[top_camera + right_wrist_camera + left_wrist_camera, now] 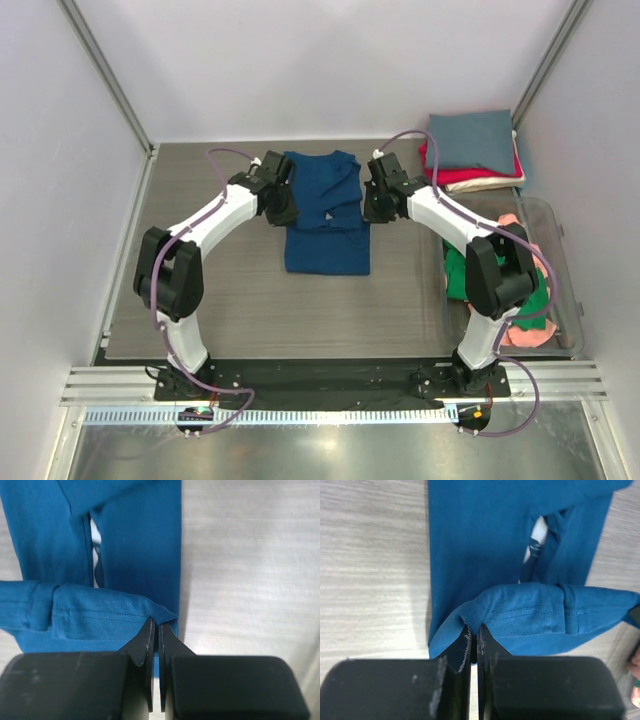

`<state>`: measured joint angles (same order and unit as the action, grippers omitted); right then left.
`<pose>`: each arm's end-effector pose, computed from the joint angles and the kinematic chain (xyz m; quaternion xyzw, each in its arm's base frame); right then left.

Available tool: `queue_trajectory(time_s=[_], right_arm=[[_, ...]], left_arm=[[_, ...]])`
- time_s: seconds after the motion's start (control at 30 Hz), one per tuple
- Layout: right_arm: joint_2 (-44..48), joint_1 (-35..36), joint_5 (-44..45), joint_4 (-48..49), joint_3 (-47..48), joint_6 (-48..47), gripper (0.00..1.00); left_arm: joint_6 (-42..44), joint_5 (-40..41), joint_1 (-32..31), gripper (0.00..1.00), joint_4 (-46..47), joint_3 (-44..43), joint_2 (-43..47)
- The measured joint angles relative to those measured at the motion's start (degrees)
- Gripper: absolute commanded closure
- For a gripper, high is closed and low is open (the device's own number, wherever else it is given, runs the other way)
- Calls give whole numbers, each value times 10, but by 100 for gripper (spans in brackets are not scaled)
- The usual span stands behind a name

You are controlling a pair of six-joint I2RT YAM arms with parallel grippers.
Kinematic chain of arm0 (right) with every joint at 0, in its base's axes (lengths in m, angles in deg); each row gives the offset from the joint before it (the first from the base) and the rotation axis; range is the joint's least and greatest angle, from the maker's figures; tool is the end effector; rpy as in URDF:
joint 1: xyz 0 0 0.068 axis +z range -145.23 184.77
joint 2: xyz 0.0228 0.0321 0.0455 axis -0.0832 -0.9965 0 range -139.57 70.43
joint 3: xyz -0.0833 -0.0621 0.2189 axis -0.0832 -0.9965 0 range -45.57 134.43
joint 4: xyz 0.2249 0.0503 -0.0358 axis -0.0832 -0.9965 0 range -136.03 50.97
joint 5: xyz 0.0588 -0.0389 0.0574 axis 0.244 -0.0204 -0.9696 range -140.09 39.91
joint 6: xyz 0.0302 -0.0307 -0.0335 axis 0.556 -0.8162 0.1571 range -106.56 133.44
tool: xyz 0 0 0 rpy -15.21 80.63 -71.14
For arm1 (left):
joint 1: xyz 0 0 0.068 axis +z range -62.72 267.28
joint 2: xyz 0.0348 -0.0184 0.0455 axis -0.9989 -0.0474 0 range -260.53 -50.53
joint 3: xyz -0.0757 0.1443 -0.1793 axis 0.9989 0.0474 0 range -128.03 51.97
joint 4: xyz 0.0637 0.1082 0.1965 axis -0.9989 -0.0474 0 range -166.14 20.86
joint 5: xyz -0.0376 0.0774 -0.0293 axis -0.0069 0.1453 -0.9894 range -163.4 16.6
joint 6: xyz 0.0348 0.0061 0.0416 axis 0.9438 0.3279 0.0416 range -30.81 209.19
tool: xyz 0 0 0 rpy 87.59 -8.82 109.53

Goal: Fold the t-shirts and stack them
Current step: Fold the tshirt

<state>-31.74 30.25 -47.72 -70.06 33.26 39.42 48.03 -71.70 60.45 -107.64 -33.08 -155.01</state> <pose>0.3204 0.1510 0.2208 0.0105 0.9518 0.1150 0.2841 0.3210 -0.1612 0.2300 -0.1239 0.9530 -0.1427 0.2369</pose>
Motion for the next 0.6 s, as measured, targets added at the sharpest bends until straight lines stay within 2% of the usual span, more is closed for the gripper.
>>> queue_trajectory(time_s=[0.2, 0.23, 0.3, 0.33, 0.37, 0.43, 0.47, 0.6], right_arm=[[-71, -16, -29, 5, 57, -9, 99], [-85, -19, -33, 6, 69, -11, 95], [-112, -24, -41, 6, 92, -13, 83], [-128, -28, -46, 5, 107, -15, 53], [-141, -32, -50, 2, 123, -13, 39], [-171, -45, -57, -5, 165, -16, 20], [-183, -53, -61, -10, 189, -16, 18], [-215, -82, -68, -31, 289, -22, 16]], left_arm=[[12, -8, 24, 96, -2, -44, -61], [12, -10, 27, 94, -2, -51, -69], [15, -18, 37, 79, -9, -74, -93], [18, -21, 43, 65, -13, -88, -107], [23, -24, 50, 49, -22, -110, -124], [30, -34, 64, 41, -41, -162, -160], [32, -40, 72, 36, -59, -203, -183], [46, -50, 102, 34, -116, -365, -253]])
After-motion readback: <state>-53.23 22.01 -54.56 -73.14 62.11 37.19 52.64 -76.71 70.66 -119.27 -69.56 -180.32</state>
